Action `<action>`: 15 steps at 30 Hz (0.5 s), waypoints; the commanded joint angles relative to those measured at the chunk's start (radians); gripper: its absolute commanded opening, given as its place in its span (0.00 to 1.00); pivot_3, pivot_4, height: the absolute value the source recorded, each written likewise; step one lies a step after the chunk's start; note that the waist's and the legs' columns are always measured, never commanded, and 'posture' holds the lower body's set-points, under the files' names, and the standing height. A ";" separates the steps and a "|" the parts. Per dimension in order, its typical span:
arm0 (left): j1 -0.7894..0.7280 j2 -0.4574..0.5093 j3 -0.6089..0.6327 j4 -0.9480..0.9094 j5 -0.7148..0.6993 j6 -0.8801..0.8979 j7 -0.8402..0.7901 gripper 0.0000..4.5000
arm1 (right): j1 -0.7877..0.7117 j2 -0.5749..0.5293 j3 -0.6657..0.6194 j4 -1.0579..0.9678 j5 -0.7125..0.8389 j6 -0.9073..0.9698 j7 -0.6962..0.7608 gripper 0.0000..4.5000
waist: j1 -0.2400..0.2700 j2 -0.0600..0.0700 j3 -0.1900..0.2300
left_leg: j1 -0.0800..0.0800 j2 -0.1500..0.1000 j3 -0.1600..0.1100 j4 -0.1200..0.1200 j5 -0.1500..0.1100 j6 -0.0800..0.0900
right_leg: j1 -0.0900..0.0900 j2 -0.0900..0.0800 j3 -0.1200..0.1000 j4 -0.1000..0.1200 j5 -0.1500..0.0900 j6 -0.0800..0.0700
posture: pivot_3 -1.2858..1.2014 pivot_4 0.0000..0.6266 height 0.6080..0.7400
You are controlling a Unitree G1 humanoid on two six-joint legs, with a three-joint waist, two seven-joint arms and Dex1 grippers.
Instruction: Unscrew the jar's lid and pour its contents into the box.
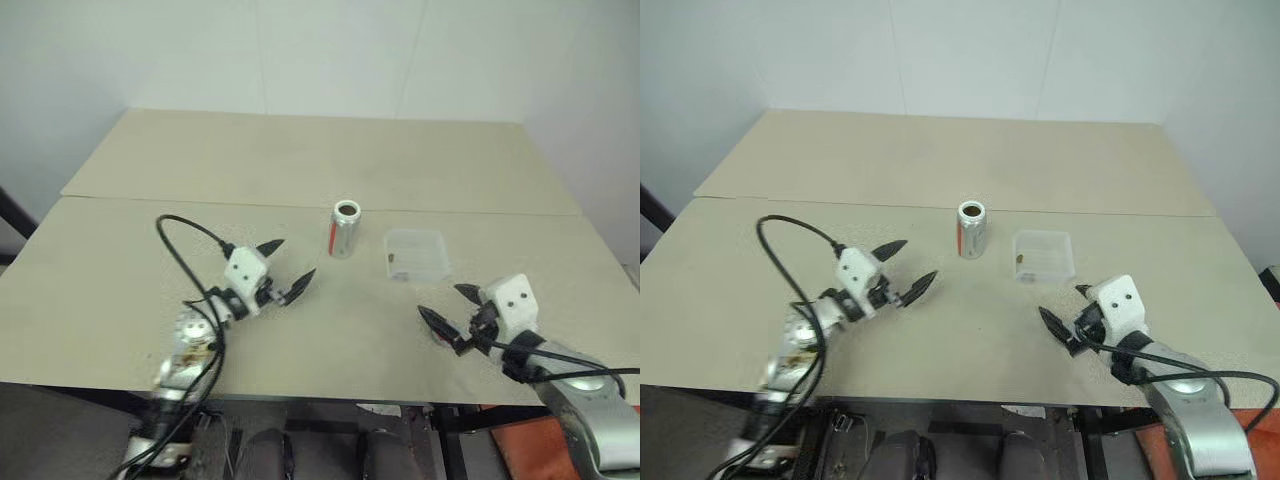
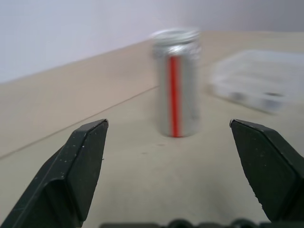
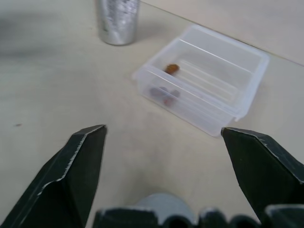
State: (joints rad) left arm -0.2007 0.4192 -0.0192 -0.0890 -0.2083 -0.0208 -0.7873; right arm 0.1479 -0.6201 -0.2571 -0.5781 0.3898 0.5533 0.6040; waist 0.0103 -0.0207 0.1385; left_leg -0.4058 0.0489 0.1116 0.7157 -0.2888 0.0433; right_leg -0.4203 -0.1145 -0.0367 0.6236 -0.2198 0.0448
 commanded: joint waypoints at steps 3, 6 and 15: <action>0.080 0.155 0.116 -0.066 -0.110 -0.059 -0.141 0.99 | 0.018 -0.143 -0.158 0.005 0.152 -0.049 0.248 1.00 | 0.001 0.000 0.000 | 0.002 0.000 0.001 0.000 -0.001 0.001 | 0.002 0.000 0.001 -0.001 0.000 0.000 | 0.52 0.24 1.00; 0.140 0.183 0.169 -0.099 -0.144 -0.056 -0.142 0.99 | 0.005 -0.208 -0.174 0.050 0.165 -0.075 0.335 1.00 | 0.001 0.000 0.000 | 0.006 0.000 0.000 -0.001 -0.001 0.001 | 0.006 0.000 0.000 -0.002 0.000 -0.001 | 0.52 0.24 1.00; 0.271 0.248 0.268 -0.132 -0.125 -0.066 -0.124 0.99 | -0.033 -0.308 -0.211 0.131 0.163 -0.113 0.441 1.00 | 0.003 0.000 0.000 | 0.008 0.000 0.000 -0.003 -0.001 0.001 | 0.010 0.000 -0.001 -0.006 0.000 -0.001 | 0.52 0.24 1.00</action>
State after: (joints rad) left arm 0.0642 0.6396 0.2082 -0.2051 -0.3421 -0.0616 -0.9069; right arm 0.1176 -0.9083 -0.4124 -0.4412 0.5340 0.4757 1.0114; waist 0.0133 -0.0207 0.1385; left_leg -0.3975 0.0493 0.1117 0.7132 -0.2901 0.0448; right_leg -0.4105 -0.1145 -0.0375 0.6176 -0.2198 0.0442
